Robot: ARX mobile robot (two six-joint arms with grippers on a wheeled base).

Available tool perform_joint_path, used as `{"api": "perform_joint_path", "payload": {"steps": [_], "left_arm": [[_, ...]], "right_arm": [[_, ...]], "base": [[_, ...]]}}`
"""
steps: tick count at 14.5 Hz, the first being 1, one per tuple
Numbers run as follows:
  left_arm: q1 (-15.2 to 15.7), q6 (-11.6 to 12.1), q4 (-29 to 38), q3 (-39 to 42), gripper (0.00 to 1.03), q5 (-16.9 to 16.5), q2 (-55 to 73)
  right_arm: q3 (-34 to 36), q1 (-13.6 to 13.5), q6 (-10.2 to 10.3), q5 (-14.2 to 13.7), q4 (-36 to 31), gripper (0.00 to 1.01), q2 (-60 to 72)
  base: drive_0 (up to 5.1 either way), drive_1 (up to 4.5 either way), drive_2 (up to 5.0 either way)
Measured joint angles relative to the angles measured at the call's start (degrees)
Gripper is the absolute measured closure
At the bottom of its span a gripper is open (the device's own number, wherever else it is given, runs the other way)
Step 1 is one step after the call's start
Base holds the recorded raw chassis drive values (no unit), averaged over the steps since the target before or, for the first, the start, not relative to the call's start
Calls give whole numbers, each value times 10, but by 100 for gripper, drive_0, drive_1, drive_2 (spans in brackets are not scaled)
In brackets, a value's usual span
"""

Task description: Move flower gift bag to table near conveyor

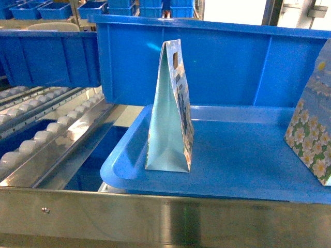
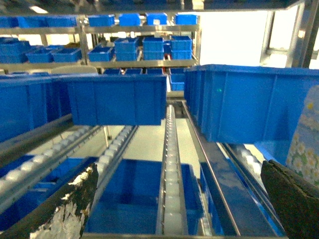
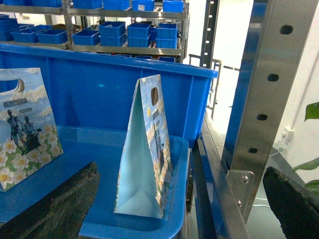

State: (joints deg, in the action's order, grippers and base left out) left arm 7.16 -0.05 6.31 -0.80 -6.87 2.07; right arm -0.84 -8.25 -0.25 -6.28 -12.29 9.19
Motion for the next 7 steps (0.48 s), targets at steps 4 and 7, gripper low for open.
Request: {"api": "perform_joint_path", "payload": {"steps": [4,7], "left_arm": [[-15,3,296,-6,5,-23,285],[-63,11,466,-111,5,0,500]], "right_arm": [[-70,-84,-9,-60,-236,3,261],[-117,-94,-19,-82,-316,3,388]], "base": [[0,0,0],[0,0,0]]}}
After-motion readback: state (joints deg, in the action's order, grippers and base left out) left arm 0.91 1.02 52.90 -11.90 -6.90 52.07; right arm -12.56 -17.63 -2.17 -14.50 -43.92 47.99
